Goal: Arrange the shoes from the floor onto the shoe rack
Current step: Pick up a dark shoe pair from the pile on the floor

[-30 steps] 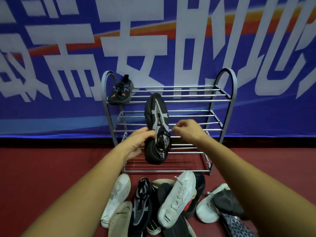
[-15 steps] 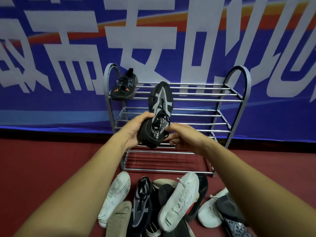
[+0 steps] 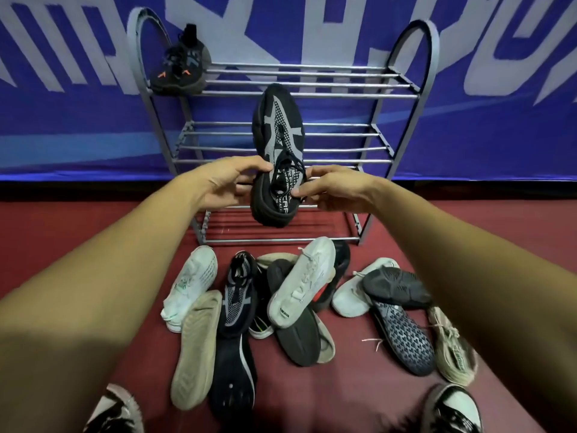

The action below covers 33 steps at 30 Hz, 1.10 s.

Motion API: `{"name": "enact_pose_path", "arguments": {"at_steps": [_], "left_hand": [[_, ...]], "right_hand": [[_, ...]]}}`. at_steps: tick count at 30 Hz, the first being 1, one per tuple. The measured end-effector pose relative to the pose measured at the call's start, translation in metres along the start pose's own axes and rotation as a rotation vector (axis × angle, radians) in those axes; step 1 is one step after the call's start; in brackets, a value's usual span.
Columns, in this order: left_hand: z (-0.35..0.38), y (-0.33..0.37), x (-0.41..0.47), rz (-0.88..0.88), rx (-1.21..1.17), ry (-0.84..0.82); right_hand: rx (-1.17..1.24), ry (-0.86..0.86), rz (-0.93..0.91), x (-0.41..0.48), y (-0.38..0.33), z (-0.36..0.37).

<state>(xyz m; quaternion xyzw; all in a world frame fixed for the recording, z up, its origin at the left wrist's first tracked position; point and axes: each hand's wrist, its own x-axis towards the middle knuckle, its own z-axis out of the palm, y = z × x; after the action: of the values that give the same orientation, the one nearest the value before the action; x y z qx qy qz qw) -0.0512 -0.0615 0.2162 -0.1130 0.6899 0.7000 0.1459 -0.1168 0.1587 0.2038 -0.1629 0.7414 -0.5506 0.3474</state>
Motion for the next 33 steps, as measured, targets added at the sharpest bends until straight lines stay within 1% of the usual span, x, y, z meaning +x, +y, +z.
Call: {"name": "enact_pose_path", "arguments": {"at_steps": [5,12,17,23,27,31,33], "left_hand": [[0.004,-0.001,-0.008,-0.007,0.055,-0.003],[-0.01,0.0,-0.006,0.021,0.025,0.035],[-0.016,-0.002,-0.005,0.011,0.035,0.016],[-0.018,0.001,-0.002,0.019,0.0,0.035],[-0.015,0.004,0.0,0.031,-0.043,0.046],[-0.01,0.006,-0.001,0.05,-0.053,0.063],[-0.007,0.009,-0.001,0.066,-0.076,0.085]], "right_hand": [[0.041,-0.006,-0.006,-0.003,0.006,0.001],[0.085,0.0,-0.038,0.003,-0.002,0.005],[0.089,0.006,-0.016,0.008,-0.002,0.008],[0.075,0.019,-0.04,0.01,-0.008,0.003],[0.125,0.043,-0.076,0.009,-0.012,0.002],[0.157,0.021,-0.079,0.005,-0.017,-0.002],[0.174,0.037,-0.075,0.004,-0.02,-0.005]]}}
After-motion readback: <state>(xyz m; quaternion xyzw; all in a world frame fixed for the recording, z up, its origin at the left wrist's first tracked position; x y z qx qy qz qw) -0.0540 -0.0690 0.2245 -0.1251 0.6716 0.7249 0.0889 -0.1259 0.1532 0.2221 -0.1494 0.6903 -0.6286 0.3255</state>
